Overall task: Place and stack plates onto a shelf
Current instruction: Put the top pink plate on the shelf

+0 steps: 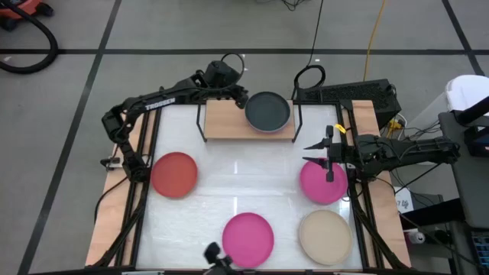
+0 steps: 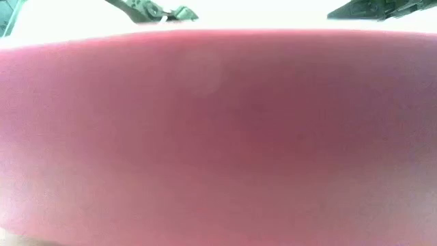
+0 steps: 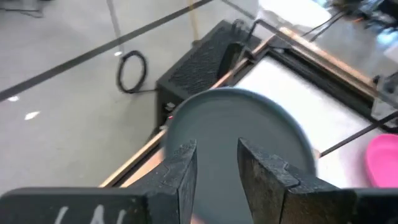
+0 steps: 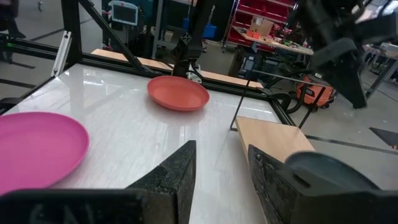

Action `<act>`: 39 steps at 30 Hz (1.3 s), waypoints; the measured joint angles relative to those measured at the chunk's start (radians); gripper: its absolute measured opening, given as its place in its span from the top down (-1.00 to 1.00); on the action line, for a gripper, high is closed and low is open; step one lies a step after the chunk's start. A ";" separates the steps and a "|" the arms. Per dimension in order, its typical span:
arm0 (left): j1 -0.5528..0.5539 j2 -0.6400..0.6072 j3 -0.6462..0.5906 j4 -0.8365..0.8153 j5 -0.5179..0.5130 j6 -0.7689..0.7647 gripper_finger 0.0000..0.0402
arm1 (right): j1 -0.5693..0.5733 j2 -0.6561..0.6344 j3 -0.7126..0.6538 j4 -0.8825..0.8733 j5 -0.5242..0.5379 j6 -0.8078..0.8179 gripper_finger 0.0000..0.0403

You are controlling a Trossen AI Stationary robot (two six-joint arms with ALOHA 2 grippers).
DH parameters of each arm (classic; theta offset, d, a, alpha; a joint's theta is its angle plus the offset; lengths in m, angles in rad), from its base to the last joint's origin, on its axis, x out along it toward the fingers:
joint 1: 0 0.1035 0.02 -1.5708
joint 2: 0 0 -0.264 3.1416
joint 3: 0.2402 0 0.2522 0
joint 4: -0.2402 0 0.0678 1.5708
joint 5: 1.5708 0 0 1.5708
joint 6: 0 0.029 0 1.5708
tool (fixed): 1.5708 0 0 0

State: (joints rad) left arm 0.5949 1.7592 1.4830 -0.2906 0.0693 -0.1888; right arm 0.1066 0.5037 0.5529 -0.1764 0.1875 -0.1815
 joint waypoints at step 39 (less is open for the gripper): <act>-0.614 -0.594 -0.860 1.014 -0.394 0.140 0.40 | 0.013 0.485 0.107 -0.466 -0.224 0.460 0.37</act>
State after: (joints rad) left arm -0.0195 1.1650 0.6235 0.7235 -0.3244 -0.0487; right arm 0.1192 0.9886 0.6601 -0.6429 -0.0368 0.2788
